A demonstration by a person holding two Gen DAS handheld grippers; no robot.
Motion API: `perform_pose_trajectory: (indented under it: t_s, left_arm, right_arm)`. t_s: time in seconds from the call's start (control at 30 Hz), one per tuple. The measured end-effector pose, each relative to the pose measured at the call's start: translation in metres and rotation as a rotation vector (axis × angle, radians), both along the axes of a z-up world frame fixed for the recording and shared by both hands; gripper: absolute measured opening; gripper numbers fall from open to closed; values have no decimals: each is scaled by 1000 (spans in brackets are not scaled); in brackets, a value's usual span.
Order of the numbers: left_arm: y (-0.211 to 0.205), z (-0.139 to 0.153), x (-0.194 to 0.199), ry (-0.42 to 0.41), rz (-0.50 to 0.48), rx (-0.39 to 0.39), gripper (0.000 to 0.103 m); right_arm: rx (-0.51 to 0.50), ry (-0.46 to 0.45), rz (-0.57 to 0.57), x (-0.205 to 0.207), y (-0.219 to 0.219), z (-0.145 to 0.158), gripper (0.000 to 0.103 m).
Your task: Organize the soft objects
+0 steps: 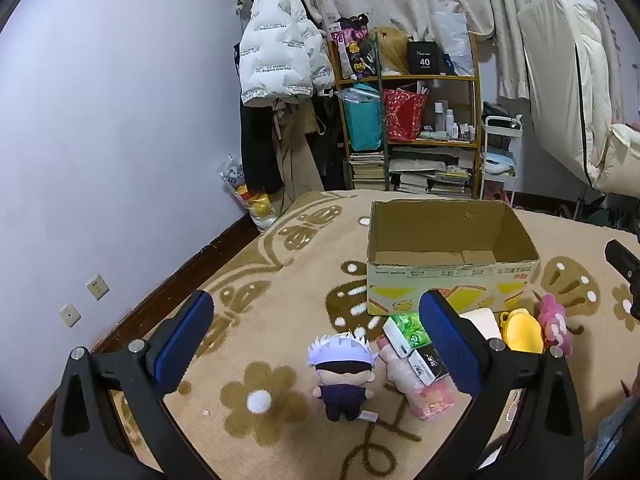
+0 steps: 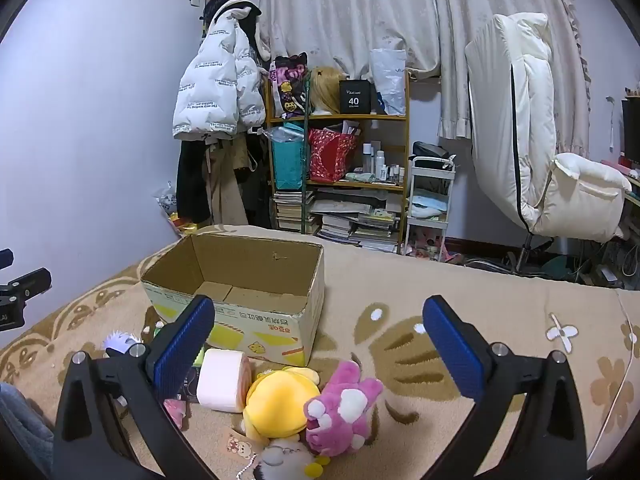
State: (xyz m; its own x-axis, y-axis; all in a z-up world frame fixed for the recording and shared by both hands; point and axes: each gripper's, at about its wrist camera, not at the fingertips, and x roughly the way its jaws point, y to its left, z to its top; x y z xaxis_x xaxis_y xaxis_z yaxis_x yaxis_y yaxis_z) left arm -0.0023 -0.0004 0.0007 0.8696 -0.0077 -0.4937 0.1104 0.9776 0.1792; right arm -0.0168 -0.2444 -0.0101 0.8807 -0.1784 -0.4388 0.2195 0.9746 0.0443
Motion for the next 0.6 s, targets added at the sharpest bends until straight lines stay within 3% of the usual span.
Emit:
perform_pose_trajectory:
  t_s: [0.6]
  left_arm:
    - [1,1,0,4,3,0,102]
  right_arm:
    - [-2,-1,3,1,0,-1,103]
